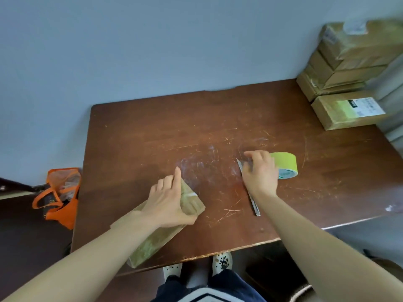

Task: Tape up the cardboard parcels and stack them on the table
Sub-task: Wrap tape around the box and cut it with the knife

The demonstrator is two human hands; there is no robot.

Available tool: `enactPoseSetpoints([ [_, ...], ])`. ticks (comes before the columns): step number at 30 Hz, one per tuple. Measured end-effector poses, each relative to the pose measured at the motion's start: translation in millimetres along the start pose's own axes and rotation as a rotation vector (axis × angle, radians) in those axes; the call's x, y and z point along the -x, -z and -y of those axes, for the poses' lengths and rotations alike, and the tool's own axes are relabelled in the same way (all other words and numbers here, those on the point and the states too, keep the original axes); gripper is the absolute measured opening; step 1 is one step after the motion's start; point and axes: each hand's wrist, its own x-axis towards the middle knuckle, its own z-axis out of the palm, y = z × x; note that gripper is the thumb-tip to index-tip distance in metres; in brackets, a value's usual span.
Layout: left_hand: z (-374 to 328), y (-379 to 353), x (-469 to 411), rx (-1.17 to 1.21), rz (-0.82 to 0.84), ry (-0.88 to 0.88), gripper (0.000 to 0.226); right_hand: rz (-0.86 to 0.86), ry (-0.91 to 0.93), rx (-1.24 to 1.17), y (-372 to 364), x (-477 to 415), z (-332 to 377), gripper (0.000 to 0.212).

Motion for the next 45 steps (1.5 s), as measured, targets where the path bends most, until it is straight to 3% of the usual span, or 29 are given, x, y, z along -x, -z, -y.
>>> enactPoseSetpoints([
  [5,-52.7,6.8,-31.2,-0.003,-0.128,-0.150,0.133,0.305,0.105,0.739,24.1,-53.8,-27.1,0.034],
  [8,-73.2,9.1,-40.0,0.013,-0.070,-0.169,0.138,0.423,0.177,0.941,26.0,-65.3,-23.2,0.017],
  [15,-75.4,17.0,-31.8,0.054,-0.152,-0.044,0.130,0.648,0.154,0.876,15.5,-84.4,-2.5,0.003],
  [22,-87.3,32.4,-27.3,0.129,-0.215,0.018,0.110,0.862,0.111,0.917,21.8,-99.8,1.8,0.041],
  [26,-85.0,38.5,-21.5,0.170,-0.239,0.059,0.105,0.987,0.039,0.886,22.6,-102.7,5.4,0.039],
  [29,-80.0,42.9,-19.3,0.257,-0.248,0.088,0.100,1.075,-0.139,0.717,22.3,-104.1,-1.0,0.038],
  [32,-77.8,48.1,-19.0,0.398,-0.267,0.151,0.089,0.958,-0.222,0.604,21.3,-98.1,-9.9,0.028],
  [35,-78.5,55.0,-20.0,0.583,-0.314,0.240,0.077,0.762,-0.103,0.670,23.0,-86.6,-15.2,0.030],
  [40,-76.0,61.6,-21.7,0.767,-0.405,0.281,0.055,0.722,-0.035,0.726,29.0,-79.6,5.9,0.018],
  [43,-78.0,65.5,-23.4,0.952,-0.402,0.271,0.040,0.657,0.030,0.758,49.4,-81.0,28.4,0.003],
  [45,-85.6,69.5,-24.8,1.114,-0.361,0.311,0.024,0.585,0.063,0.711,70.9,-87.9,40.2,0.005],
])
